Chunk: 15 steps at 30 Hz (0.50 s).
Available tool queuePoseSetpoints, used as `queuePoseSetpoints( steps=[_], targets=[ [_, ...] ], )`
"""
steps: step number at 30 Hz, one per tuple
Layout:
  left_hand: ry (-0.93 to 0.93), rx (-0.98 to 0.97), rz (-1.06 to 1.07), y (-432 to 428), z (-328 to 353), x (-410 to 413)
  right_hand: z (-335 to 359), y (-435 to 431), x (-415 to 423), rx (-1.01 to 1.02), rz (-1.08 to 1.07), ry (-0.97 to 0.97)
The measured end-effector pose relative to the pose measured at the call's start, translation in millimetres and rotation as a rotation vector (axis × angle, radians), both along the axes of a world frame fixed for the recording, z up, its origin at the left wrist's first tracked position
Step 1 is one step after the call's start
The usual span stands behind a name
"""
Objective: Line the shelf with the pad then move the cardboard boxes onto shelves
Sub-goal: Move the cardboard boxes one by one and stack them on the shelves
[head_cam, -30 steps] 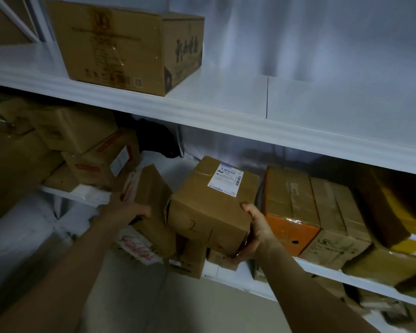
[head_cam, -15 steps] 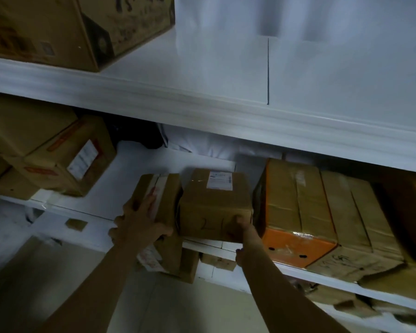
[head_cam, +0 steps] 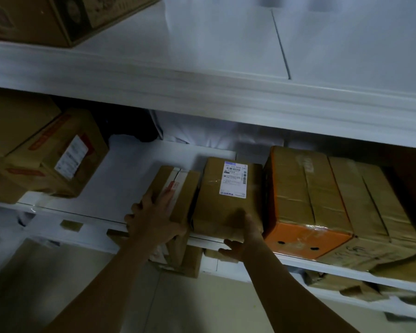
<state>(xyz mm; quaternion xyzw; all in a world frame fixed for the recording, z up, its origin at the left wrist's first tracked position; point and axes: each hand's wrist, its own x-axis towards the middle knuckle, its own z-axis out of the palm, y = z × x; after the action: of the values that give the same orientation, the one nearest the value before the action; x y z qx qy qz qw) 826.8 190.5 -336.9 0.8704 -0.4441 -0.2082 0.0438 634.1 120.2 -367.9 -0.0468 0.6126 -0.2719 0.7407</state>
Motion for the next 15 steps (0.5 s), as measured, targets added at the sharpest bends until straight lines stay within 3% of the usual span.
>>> queuePoseSetpoints(
  steps=[5, 13, 15],
  targets=[
    [0.011, -0.037, 0.072, 6, 9, 3, -2, 1, -9, 0.002, 0.040, 0.048],
    [0.071, -0.377, 0.245, 2, 64, -9, 54, 21, 13, -0.162, 0.253, -0.071],
    [0.173, -0.478, 0.304, 0, 77, -12, 72, 25, 14, -0.220, 0.305, -0.065]
  ],
)
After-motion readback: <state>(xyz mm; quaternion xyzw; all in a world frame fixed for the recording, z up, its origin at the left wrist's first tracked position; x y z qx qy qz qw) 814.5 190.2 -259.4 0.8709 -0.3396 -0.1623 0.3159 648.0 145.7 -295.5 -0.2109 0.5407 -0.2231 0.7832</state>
